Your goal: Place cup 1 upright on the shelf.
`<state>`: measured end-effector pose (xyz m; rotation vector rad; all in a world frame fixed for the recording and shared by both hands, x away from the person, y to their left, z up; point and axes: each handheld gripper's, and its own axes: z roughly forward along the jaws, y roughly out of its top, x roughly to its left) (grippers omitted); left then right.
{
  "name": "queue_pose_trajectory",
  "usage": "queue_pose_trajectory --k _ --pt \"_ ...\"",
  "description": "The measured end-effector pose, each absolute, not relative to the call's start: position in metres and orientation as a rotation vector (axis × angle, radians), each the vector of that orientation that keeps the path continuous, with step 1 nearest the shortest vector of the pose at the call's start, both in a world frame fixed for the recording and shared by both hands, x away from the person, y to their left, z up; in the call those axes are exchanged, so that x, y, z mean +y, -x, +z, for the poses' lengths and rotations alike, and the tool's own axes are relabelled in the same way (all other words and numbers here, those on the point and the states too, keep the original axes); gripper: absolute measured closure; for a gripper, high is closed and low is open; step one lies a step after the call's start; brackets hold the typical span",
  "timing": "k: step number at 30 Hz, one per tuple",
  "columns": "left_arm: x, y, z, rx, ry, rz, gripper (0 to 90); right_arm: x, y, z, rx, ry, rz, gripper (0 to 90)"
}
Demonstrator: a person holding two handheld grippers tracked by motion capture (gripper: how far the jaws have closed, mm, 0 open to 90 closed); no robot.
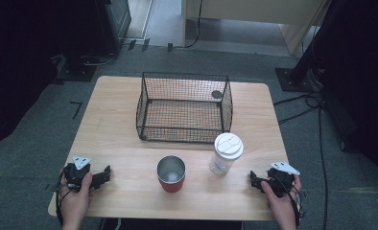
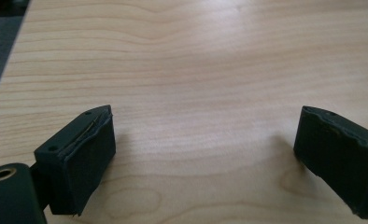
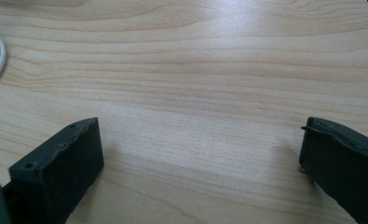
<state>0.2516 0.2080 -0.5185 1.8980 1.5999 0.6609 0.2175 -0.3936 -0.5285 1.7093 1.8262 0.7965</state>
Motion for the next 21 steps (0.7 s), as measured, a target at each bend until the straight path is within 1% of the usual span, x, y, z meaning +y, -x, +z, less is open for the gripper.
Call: queue_pose_trajectory --k 2,4,8,18,21 --pt "0.209 -0.251 -0.519 1.585 -1.911 0.652 5.8 -0.394 -0.218 -0.528 1.824 -1.71 0.797 0.0" --pt "0.209 -0.251 -0.518 1.57 -1.902 0.66 0.0 -0.394 -0.218 -0.528 1.821 -1.714 0.795 0.0" --pt "0.206 -0.248 -0.509 1.52 -1.843 0.661 0.0 -0.394 -0.218 -0.528 1.821 -1.714 0.795 0.0" --pt "0.177 -0.237 -0.479 1.362 -1.823 0.641 0.0 -0.395 -0.22 -0.528 1.837 -1.699 0.799 0.0" --pt "0.169 -0.234 -0.475 1.339 -1.832 0.642 0.0 -0.395 -0.22 -0.528 1.835 -1.7 0.798 0.0"
